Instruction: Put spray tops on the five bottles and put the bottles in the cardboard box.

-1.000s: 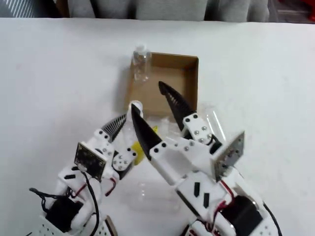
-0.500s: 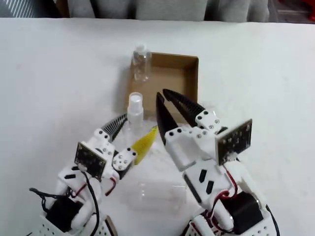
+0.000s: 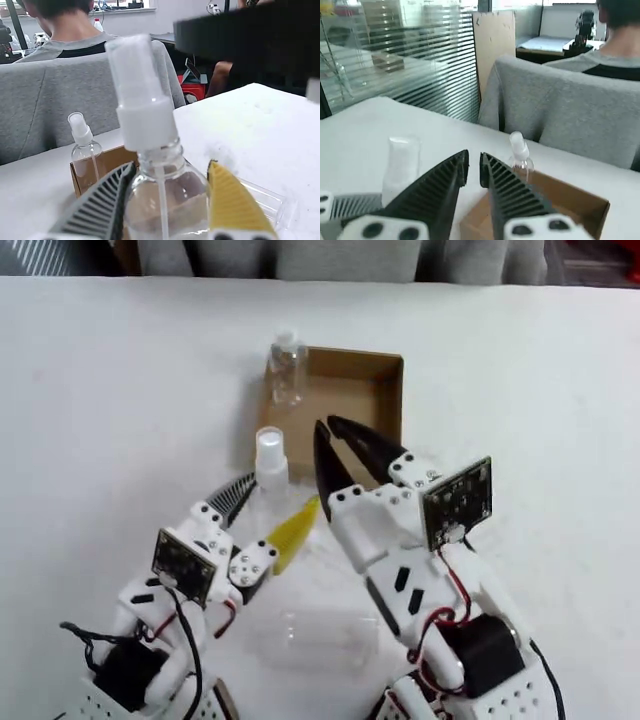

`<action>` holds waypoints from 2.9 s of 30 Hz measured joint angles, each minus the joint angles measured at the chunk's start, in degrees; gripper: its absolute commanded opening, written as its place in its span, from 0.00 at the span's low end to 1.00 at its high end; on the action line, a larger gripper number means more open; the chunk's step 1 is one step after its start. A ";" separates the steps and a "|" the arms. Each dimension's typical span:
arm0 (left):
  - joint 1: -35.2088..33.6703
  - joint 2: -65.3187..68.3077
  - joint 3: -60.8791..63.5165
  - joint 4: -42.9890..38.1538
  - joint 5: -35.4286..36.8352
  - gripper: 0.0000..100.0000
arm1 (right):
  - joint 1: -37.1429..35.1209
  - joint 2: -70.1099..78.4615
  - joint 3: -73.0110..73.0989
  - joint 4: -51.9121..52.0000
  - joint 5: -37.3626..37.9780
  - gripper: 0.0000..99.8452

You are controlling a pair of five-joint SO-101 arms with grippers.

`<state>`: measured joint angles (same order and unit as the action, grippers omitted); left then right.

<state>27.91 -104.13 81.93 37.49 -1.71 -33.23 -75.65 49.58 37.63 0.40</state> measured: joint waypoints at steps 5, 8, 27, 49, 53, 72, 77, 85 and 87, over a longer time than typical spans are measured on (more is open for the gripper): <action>-3.96 0.00 1.67 -5.01 0.00 0.02 | 0.18 -3.96 3.08 11.78 0.00 0.02; -5.71 0.00 3.60 -8.35 0.00 0.02 | 0.09 -5.54 8.97 12.84 0.00 0.02; -9.67 34.64 -9.32 -24.62 0.00 0.02 | -7.30 -26.64 42.90 -2.11 -0.09 0.02; -6.42 38.15 -9.49 -26.46 -0.09 0.02 | -5.98 -26.90 46.77 -10.64 -0.09 0.02; -5.36 38.07 -9.49 -26.02 -0.09 0.02 | -5.45 -26.90 46.77 -10.73 -0.09 0.02; -3.60 27.16 -10.02 -16.35 -0.26 0.02 | -4.22 -27.69 46.77 -9.05 -0.09 0.02; -7.47 35.87 -10.02 -24.70 -0.09 0.02 | -0.35 -26.90 46.77 -7.65 -0.09 0.02; -10.29 51.25 -10.02 -41.32 -0.09 0.02 | 9.05 -26.90 46.77 -4.22 -0.09 0.02; -10.20 54.42 -10.11 -45.27 -0.09 0.02 | 10.90 -26.90 46.77 -3.08 -0.09 0.02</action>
<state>17.71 -49.71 71.82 -7.78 -1.80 -22.33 -102.55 96.35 34.55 0.31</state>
